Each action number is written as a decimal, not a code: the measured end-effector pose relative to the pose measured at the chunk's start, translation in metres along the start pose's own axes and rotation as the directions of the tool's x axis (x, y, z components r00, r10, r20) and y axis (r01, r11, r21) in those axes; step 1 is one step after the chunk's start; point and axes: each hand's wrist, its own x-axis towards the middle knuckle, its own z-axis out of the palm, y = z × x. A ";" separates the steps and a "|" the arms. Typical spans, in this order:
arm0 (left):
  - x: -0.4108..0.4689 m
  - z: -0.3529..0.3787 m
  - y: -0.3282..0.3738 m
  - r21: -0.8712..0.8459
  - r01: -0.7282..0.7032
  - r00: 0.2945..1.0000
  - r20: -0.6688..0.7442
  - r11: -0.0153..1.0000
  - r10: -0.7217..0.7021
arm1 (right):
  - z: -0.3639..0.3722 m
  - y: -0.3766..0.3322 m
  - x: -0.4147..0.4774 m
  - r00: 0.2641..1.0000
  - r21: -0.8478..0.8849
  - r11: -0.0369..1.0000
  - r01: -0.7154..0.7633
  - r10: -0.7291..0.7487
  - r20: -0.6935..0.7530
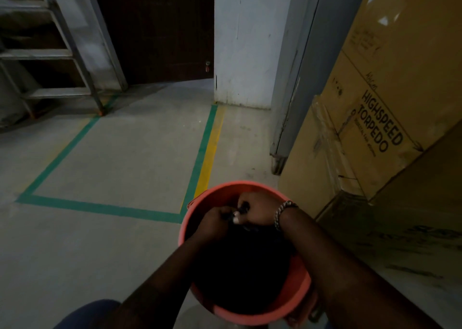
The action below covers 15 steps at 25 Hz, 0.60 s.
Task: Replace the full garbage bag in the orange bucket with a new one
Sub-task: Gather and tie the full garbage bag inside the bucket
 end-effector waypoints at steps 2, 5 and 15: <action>0.006 -0.003 0.003 0.044 0.069 0.995 0.076 0.997 -0.072 | 0.003 0.001 -0.007 0.996 -0.063 0.998 0.003 0.002 0.086; 0.012 -0.007 0.003 0.084 0.038 0.989 0.136 0.996 -0.050 | 0.006 0.005 -0.005 0.993 -0.223 0.973 0.063 -0.084 -0.083; 0.023 -0.001 0.011 -0.170 0.128 0.973 -0.171 0.977 -0.157 | 0.018 -0.010 0.001 0.810 0.130 0.989 -0.072 0.134 -0.571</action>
